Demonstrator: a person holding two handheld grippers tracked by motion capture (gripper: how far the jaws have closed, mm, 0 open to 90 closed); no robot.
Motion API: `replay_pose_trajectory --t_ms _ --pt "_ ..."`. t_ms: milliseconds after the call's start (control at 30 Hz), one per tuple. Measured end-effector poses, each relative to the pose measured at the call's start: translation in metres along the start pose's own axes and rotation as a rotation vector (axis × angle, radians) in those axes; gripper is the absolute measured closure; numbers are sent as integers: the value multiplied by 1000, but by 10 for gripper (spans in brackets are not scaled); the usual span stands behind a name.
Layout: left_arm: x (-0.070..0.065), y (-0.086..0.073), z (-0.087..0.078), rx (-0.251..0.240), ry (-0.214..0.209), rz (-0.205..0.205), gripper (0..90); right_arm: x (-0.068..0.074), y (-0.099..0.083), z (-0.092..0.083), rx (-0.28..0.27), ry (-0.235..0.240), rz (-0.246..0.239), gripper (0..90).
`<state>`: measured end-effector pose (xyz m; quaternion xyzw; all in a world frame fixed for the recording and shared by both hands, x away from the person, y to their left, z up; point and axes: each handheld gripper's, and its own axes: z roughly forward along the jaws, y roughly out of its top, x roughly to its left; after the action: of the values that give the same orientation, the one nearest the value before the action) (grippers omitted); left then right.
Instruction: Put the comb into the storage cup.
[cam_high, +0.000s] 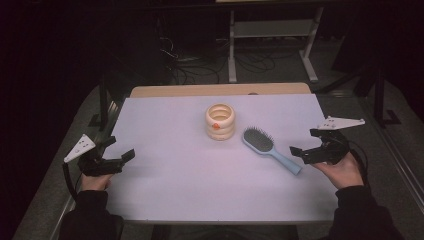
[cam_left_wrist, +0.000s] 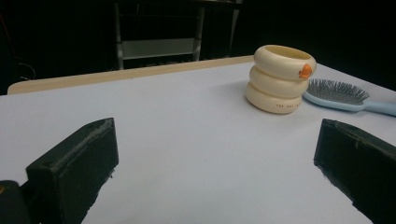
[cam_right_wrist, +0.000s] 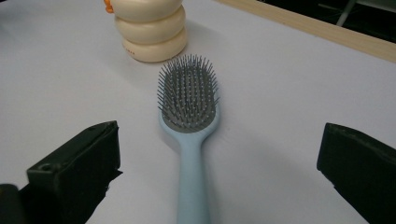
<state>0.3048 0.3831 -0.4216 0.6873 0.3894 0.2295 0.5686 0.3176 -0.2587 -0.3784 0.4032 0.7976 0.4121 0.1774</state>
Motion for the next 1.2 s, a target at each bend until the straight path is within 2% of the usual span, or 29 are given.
replay_pose_trajectory --t_ms 333,933,1200 --pt "0 0 0 0 -1 0 0 -4 7 11 63 6 -10 0" --pt "1 0 0 -2 -6 -2 0 4 11 41 192 30 -69 0" --pt "1 0 1 -1 -6 -3 0 7 11 50 221 38 -81 0"
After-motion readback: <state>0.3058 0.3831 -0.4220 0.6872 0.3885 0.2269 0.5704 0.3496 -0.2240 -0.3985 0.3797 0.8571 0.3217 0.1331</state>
